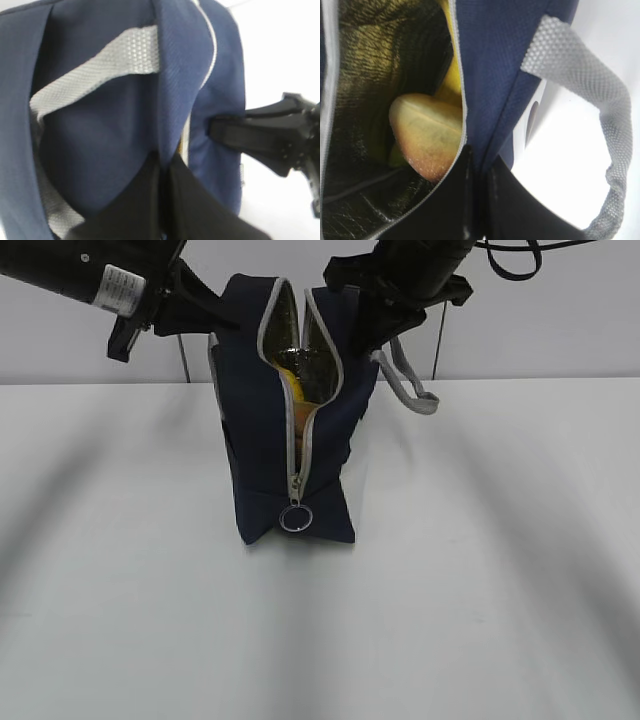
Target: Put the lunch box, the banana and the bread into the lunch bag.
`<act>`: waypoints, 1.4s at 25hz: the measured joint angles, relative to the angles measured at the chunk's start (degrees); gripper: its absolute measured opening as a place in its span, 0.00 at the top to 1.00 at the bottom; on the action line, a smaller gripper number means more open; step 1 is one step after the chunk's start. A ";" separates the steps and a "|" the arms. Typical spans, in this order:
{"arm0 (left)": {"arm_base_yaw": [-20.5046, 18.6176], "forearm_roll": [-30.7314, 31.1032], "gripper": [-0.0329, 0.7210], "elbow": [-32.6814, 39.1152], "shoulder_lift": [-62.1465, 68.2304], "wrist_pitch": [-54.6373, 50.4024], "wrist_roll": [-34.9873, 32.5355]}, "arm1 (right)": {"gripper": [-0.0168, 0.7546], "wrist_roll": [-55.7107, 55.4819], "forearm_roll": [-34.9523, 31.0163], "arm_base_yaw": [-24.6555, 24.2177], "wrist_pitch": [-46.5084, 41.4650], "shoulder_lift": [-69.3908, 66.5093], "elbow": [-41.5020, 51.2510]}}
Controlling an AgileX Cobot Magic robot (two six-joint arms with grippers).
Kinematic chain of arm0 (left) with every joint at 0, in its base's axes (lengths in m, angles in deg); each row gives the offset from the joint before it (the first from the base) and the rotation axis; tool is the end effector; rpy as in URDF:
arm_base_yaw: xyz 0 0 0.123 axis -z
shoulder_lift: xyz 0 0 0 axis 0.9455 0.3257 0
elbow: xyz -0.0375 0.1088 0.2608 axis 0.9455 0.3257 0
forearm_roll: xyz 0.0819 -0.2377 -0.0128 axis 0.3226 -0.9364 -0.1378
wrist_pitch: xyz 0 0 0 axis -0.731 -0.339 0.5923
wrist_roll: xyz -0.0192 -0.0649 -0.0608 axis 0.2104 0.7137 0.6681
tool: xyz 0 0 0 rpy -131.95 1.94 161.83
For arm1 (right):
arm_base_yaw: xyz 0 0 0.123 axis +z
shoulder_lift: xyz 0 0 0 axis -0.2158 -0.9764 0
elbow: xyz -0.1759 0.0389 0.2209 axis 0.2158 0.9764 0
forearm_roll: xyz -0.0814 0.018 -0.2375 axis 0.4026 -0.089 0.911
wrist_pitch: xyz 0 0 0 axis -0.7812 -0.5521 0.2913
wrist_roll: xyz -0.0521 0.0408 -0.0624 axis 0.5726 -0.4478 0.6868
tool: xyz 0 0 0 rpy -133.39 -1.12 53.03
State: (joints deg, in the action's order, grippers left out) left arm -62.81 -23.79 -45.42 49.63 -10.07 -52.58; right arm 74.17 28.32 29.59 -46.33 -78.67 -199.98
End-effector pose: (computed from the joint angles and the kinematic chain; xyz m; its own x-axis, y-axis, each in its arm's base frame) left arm 0.4019 -0.1244 0.3014 -0.9192 -0.1796 -0.3503 0.1809 0.5976 -0.7811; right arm 0.4364 0.1605 0.3159 -0.8347 -0.3319 -0.4395 -0.4568 0.8630 0.2157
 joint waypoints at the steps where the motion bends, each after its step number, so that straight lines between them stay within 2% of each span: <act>1: 0.00 -0.61 0.96 0.00 0.45 0.07 0.00 | 0.99 0.09 0.00 0.00 0.11 0.10 0.54; 7: 0.00 -1.96 0.96 0.00 1.98 0.42 -0.29 | 0.99 0.13 0.00 0.00 0.22 0.23 1.03; 19: 0.52 1.26 0.96 -0.35 3.93 0.05 -0.43 | 0.99 1.12 -0.43 0.00 0.29 -1.55 1.15; 29: 0.50 0.90 0.95 -0.35 3.94 -1.05 -0.43 | 0.98 1.38 -1.03 0.00 0.56 -1.85 1.15; 32: 0.02 0.90 0.86 -0.35 3.94 -2.22 -0.43 | 0.89 1.38 -1.22 0.00 0.69 -1.73 1.15; 33: -0.19 0.90 0.82 -0.35 3.94 -2.59 -0.43 | 0.83 1.38 -1.26 0.00 0.69 -1.60 1.15; 35: -0.72 0.90 0.66 -0.35 3.94 -2.98 -0.43 | 0.65 1.46 -1.39 0.00 0.82 -1.36 1.15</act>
State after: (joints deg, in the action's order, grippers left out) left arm -63.54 -22.89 -45.77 53.57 -13.05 -53.01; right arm 75.63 26.93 29.59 -45.51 -80.02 -198.83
